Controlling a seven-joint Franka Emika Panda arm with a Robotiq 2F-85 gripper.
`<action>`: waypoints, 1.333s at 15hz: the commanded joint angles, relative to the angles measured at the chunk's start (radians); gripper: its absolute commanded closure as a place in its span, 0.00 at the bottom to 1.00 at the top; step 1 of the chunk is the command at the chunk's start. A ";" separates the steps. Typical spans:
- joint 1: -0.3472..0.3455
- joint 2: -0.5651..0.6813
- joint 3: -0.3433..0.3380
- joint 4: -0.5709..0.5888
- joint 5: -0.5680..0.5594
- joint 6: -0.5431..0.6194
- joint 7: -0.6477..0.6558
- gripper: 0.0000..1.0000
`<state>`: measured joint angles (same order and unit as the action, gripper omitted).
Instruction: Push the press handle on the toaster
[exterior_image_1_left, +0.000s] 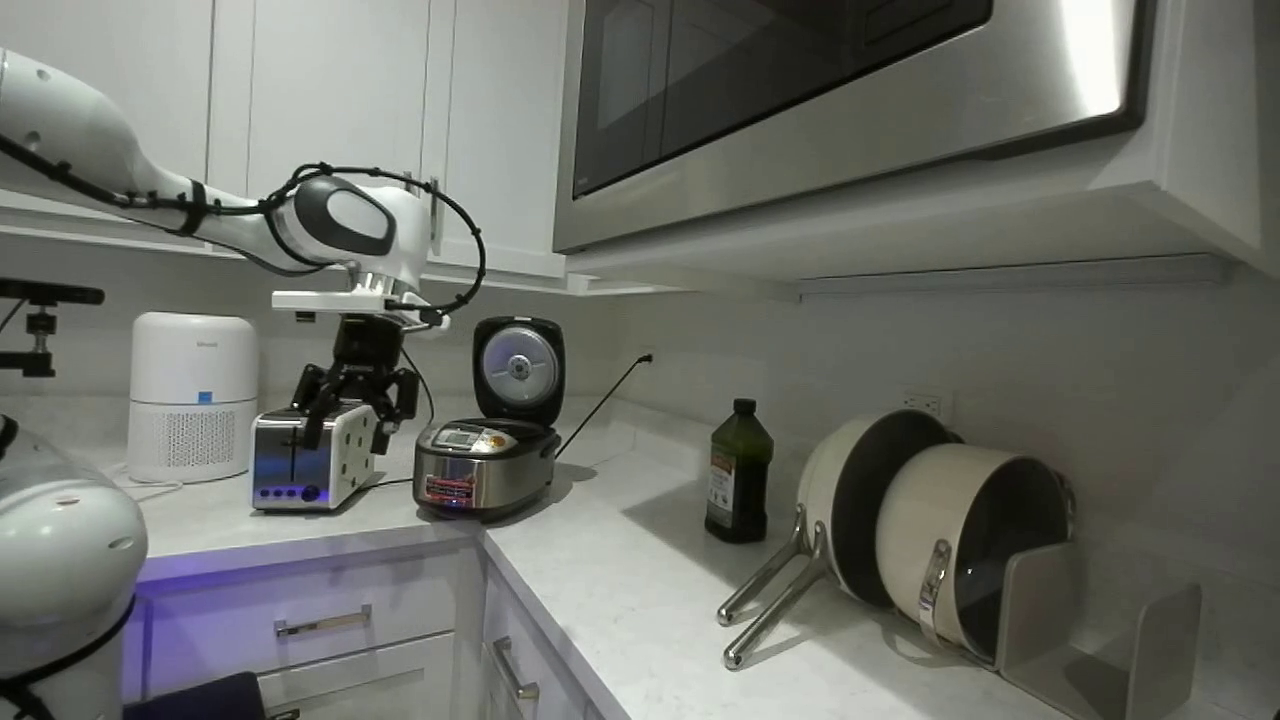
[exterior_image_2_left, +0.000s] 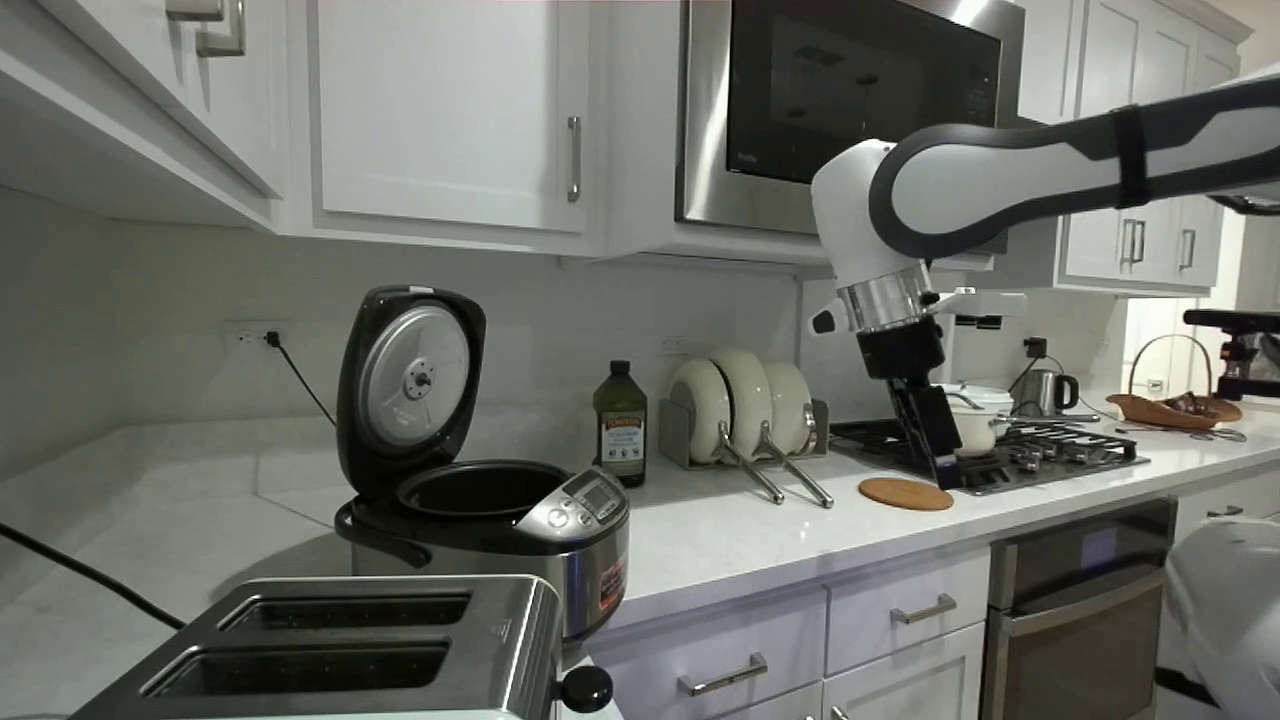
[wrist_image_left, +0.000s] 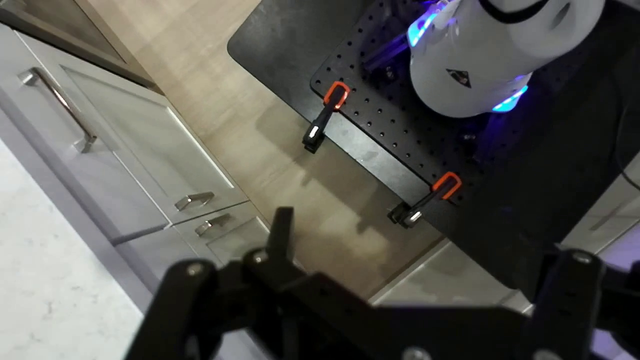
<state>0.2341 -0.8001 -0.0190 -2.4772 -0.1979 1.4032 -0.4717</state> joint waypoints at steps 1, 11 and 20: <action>0.078 -0.081 0.011 -0.015 0.067 -0.059 -0.066 0.00; 0.248 -0.138 0.119 -0.040 0.299 -0.044 -0.068 0.00; 0.296 -0.170 0.225 -0.103 0.533 0.251 -0.041 0.00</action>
<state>0.5218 -0.9383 0.1832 -2.5320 0.2779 1.5422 -0.5256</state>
